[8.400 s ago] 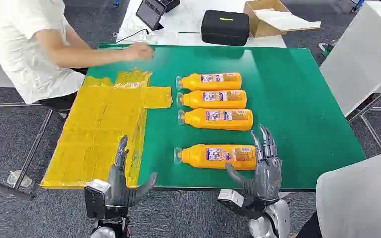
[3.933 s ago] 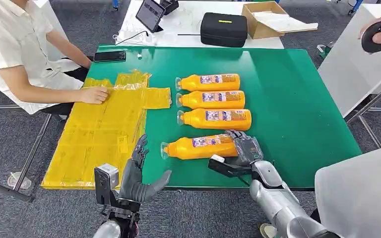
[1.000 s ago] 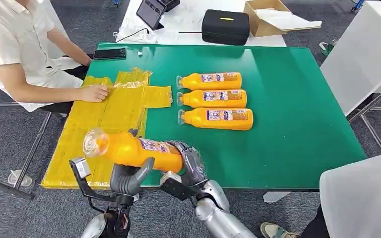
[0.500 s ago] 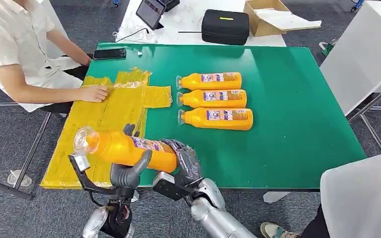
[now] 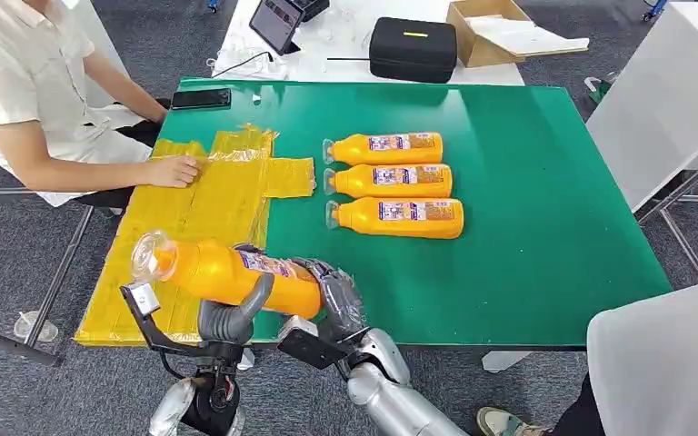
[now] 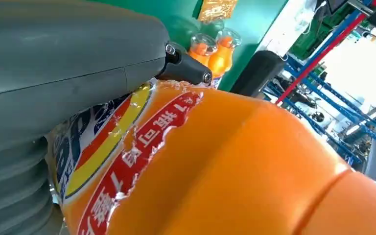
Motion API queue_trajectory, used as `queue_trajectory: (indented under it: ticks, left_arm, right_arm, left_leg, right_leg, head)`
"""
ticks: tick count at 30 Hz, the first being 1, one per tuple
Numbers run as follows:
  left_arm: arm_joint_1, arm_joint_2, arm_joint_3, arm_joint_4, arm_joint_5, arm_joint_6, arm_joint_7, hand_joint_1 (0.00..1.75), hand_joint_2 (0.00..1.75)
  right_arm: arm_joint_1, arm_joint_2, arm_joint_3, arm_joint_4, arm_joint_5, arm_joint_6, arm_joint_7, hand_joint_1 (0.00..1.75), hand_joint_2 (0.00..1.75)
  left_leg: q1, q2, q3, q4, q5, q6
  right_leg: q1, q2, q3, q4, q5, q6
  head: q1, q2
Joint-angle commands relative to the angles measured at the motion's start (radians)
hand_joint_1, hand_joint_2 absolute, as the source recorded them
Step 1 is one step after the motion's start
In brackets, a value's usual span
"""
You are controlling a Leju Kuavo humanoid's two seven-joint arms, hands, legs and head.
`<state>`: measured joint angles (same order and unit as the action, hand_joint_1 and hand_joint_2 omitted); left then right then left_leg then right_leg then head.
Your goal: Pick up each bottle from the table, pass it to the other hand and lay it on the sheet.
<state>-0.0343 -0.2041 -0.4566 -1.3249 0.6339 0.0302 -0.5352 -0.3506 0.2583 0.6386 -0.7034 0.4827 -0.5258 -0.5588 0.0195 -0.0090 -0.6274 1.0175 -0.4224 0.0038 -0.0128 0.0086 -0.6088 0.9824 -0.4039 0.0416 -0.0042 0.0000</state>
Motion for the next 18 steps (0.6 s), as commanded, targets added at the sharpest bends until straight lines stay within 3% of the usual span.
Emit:
queue_trajectory:
  ticks: [1,2,3,4,6,7,10,12,13,16,18]
  left_arm:
    - [0.068,0.027,0.045,-0.127,0.060,-0.073,-0.001,1.75,1.75]
    - [0.072,0.029,0.047,-0.138,0.059,-0.074,-0.001,1.75,1.75]
    - [0.073,0.029,0.053,-0.150,0.049,-0.073,-0.006,1.75,1.75]
    - [0.070,0.028,0.058,-0.153,0.050,-0.074,-0.004,1.75,1.75]
    - [0.068,0.024,0.075,-0.169,0.037,-0.072,-0.007,1.75,1.75]
    - [0.069,0.024,0.080,-0.178,0.027,-0.072,-0.011,1.75,1.75]
    - [0.065,0.017,0.087,-0.202,-0.024,-0.036,-0.017,1.75,1.75]
    - [0.066,0.021,0.077,-0.198,-0.133,0.038,-0.049,1.75,1.75]
    - [0.059,0.035,0.056,-0.183,-0.314,0.148,-0.131,1.75,1.75]
    - [0.056,0.022,0.079,-0.175,-0.607,0.362,-0.163,1.75,1.75]
    - [0.032,0.041,0.071,-0.136,-0.688,0.461,-0.163,1.75,1.75]
  right_arm:
    - [0.079,0.013,0.056,0.019,-0.084,0.157,-0.043,0.72,1.75]
    - [0.080,0.014,0.060,0.024,-0.085,0.164,-0.044,0.56,1.75]
    - [0.078,0.018,0.056,0.034,-0.103,0.178,-0.051,0.10,1.75]
    - [0.073,0.019,0.056,0.041,-0.110,0.189,-0.048,0.00,1.75]
    - [0.066,0.013,0.055,0.014,-0.129,0.214,-0.056,0.00,1.75]
    - [0.071,0.004,0.052,-0.021,-0.136,0.218,-0.056,0.00,0.00]
    - [0.071,-0.057,0.033,-0.161,-0.103,0.159,0.003,0.00,0.00]
    - [0.077,-0.095,-0.008,-0.217,-0.053,0.049,0.024,0.00,0.00]
    - [0.097,-0.120,-0.065,-0.269,-0.027,-0.037,0.021,0.00,0.00]
    - [0.146,-0.132,-0.240,-0.385,-0.037,-0.172,-0.068,0.00,0.00]
    - [0.193,-0.098,-0.376,-0.518,-0.033,-0.172,-0.139,0.00,0.00]
  left_leg:
    - [0.000,0.002,0.006,-0.001,-0.002,0.001]
    - [0.000,0.003,0.009,-0.001,-0.004,0.001]
    - [0.000,0.002,0.004,-0.001,-0.002,0.000]
    - [0.000,0.001,0.002,-0.001,-0.001,0.000]
    - [0.000,0.000,0.002,0.000,-0.001,0.000]
    - [0.001,0.000,0.000,0.000,-0.001,0.000]
    - [0.001,0.000,0.002,0.000,-0.001,0.001]
    - [0.001,-0.002,-0.001,0.001,0.000,0.001]
    - [0.000,-0.004,0.001,0.000,0.000,0.001]
    - [0.000,-0.003,-0.001,0.000,0.001,0.001]
    - [0.000,-0.004,-0.001,0.000,0.001,0.001]
  right_leg:
    - [0.001,0.000,0.005,-0.001,-0.002,-0.002]
    - [0.001,0.000,0.008,-0.001,-0.003,-0.003]
    - [0.001,0.000,0.003,-0.001,-0.001,-0.002]
    - [0.001,0.000,0.001,0.000,-0.001,-0.001]
    - [0.001,-0.002,0.001,0.000,-0.002,-0.002]
    - [0.001,-0.001,-0.001,0.000,-0.001,-0.001]
    - [0.001,-0.002,0.002,0.000,-0.002,-0.002]
    - [0.001,-0.004,-0.001,0.000,-0.001,-0.001]
    - [0.001,-0.006,0.002,0.000,-0.002,-0.001]
    - [0.000,-0.004,0.000,-0.001,0.000,0.000]
    - [-0.001,-0.005,0.000,0.000,-0.001,0.000]
  head:
    - [0.000,0.000]
    - [0.000,0.000]
    - [0.000,0.000]
    - [0.000,0.000]
    - [0.000,0.000]
    - [0.000,0.000]
    - [0.000,0.000]
    - [0.000,0.000]
    - [0.000,0.000]
    - [0.001,0.000]
    - [0.000,0.000]
